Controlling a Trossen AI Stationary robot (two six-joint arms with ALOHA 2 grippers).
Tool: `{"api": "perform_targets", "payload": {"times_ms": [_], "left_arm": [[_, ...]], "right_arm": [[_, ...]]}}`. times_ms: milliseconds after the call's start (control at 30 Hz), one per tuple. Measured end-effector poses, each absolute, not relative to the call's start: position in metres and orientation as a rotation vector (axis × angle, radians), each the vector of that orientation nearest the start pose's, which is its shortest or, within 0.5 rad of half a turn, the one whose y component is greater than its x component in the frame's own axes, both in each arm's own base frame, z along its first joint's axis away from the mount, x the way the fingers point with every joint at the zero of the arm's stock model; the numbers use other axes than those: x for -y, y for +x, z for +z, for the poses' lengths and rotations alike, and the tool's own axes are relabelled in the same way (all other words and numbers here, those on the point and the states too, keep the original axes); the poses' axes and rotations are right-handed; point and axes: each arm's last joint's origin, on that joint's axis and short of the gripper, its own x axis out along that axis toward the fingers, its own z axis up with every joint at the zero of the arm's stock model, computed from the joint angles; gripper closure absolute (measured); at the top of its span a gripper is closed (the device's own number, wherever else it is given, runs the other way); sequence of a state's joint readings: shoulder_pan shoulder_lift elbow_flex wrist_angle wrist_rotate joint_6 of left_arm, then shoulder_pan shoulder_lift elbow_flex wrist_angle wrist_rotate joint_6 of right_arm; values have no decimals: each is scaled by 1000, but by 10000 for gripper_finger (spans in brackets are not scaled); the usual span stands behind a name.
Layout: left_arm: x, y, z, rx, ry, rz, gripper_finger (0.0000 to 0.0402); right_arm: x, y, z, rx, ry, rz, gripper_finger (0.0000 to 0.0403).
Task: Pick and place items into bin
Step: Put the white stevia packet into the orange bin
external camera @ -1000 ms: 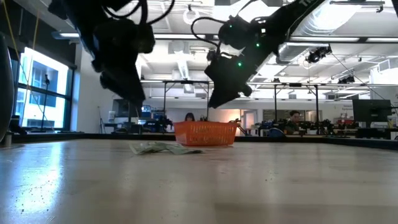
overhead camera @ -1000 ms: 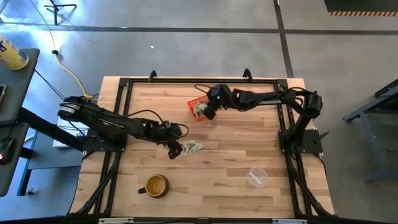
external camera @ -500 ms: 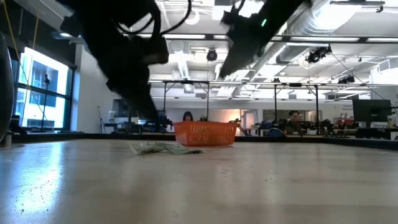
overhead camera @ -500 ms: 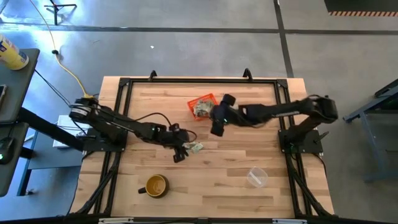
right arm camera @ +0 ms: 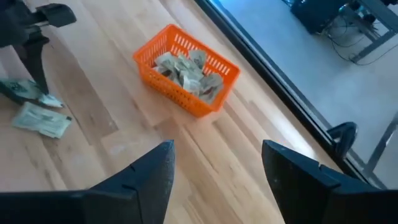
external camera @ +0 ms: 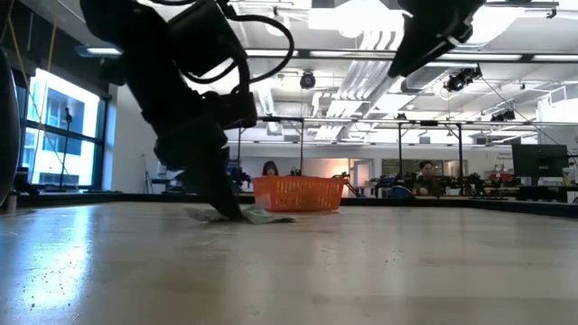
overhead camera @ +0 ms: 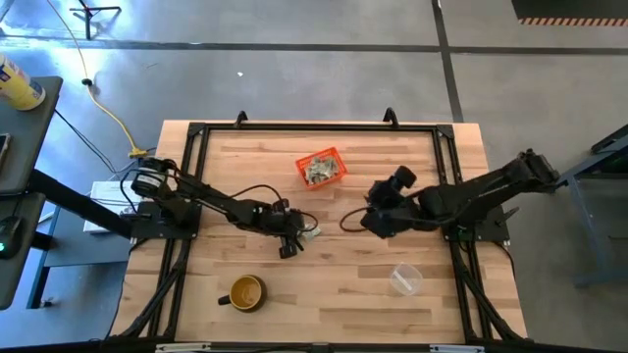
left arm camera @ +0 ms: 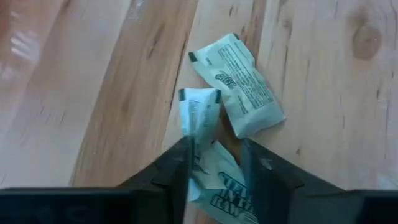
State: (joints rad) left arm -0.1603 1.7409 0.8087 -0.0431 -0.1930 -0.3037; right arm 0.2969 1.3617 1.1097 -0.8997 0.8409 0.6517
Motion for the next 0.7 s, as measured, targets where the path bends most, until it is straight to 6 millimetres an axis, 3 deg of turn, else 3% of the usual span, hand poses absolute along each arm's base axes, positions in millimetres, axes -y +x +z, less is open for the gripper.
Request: {"api": "perform_targets", "payload": {"times_ms": [267,500,633,700], "left_arm": [[33,319,131,-923,-157,239,375],[27,345,169,-910,-154,226,364],[19,361,205,-916,0,213,379],[3,366,220,-909,89,245,379]], "right_arm": [[-68,237,263,-766,-11,-770,172],[-71,223,259,-757,-39,-830,172],[-65,210,269,-730,-19,-856,181],[-61,203,274,-716,-4,-880,191]]}}
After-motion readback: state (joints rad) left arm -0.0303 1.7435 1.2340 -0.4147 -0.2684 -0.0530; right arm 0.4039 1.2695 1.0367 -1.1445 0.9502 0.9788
